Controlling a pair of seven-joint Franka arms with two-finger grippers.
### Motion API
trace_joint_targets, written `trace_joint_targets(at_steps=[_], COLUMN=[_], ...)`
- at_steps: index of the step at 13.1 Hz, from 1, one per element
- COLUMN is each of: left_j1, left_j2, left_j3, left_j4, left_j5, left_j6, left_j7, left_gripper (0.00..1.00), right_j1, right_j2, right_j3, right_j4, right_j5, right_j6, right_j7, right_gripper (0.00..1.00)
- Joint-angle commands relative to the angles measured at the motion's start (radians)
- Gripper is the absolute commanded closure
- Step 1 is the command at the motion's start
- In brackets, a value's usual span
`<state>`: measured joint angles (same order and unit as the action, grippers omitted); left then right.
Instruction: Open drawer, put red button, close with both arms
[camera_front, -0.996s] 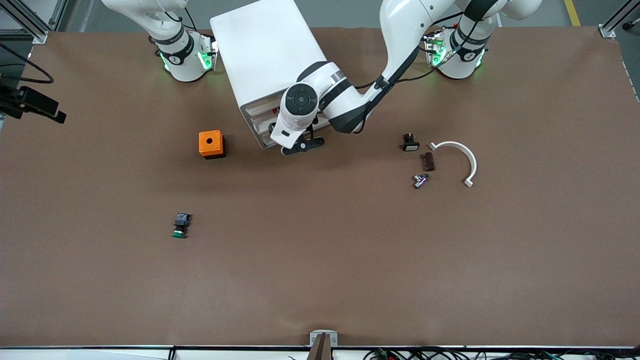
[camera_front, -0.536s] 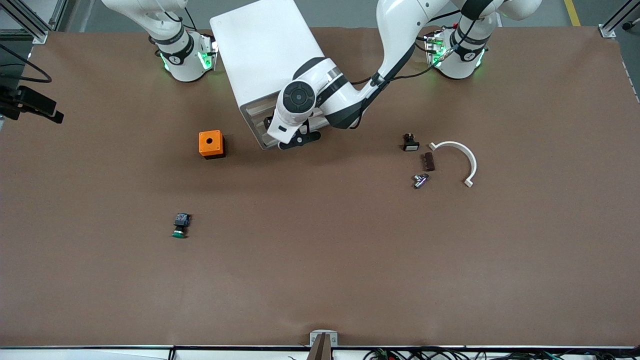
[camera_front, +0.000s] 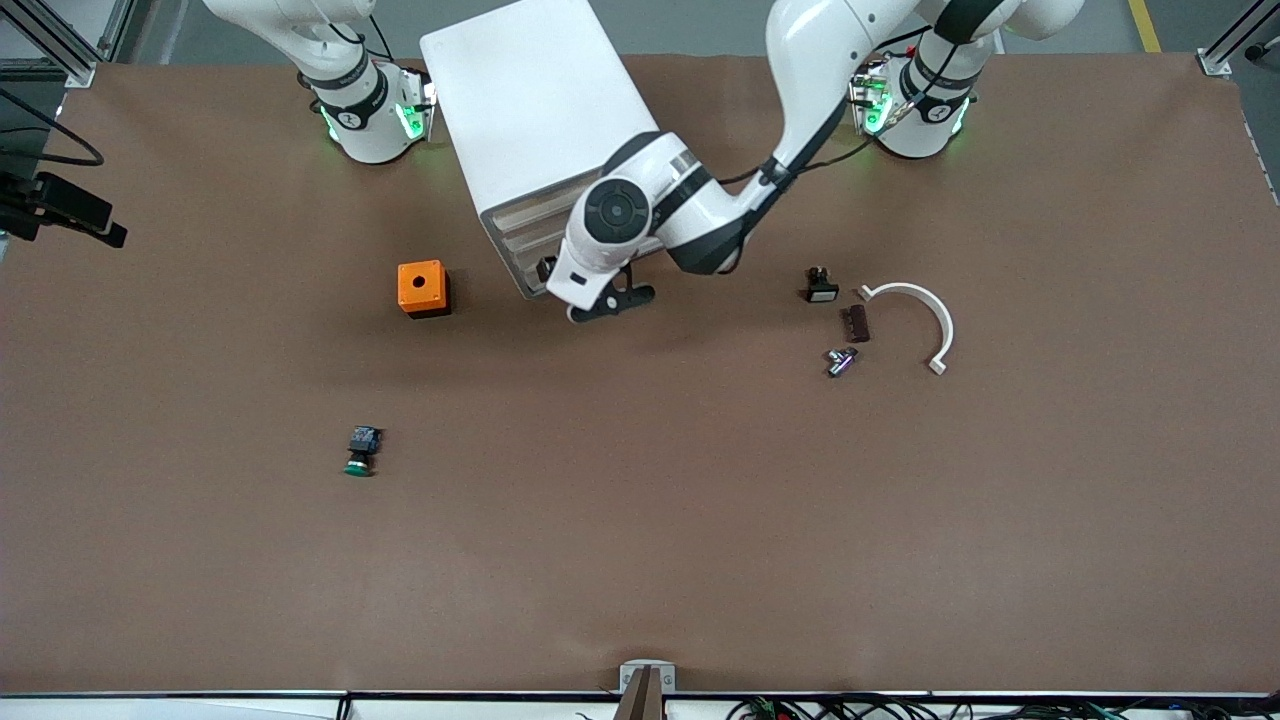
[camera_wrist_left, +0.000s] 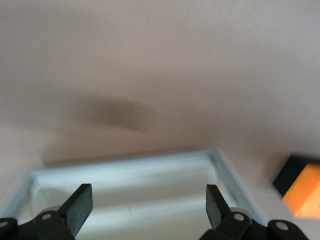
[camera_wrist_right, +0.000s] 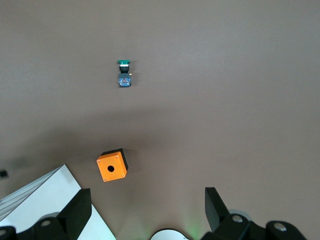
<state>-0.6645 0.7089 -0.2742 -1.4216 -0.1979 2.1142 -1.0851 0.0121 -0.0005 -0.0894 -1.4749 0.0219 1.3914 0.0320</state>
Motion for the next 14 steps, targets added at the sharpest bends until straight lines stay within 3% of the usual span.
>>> trace_joint_targets(at_steps=[1,6,9,14], left_j1=[0.118,0.298,0.388,0.509], left_j2=[-0.046,-0.089,-0.100,-0.164], left_j3=[-0.005,0.007,0.004,0.024], left_j4=[0.001,0.003,0.003,0.001], left_j5=[0.041,0.121,0.244,0.244], left_j6=[-0.017,-0.017,-0.019,-0.098], left_j7=[0.129,0.359,0.451,0.727], left_gripper=[0.00,0.00,0.00,0.00], right_j1=[-0.017,-0.017,-0.017,-0.017], right_j2=[0.002,0.002,0.002,0.002], right_j3=[0.014,0.014,0.014,0.014], right_j4=[0.012,0.012,0.012,0.013], right_j5=[-0.011,-0.014,-0.014,-0.016], right_j6=[-0.002,-0.002,-0.002,-0.002], right_j7=[-0.012,-0.014,-0.014,-0.014], right_gripper=[0.00,0.00,0.00,0.00])
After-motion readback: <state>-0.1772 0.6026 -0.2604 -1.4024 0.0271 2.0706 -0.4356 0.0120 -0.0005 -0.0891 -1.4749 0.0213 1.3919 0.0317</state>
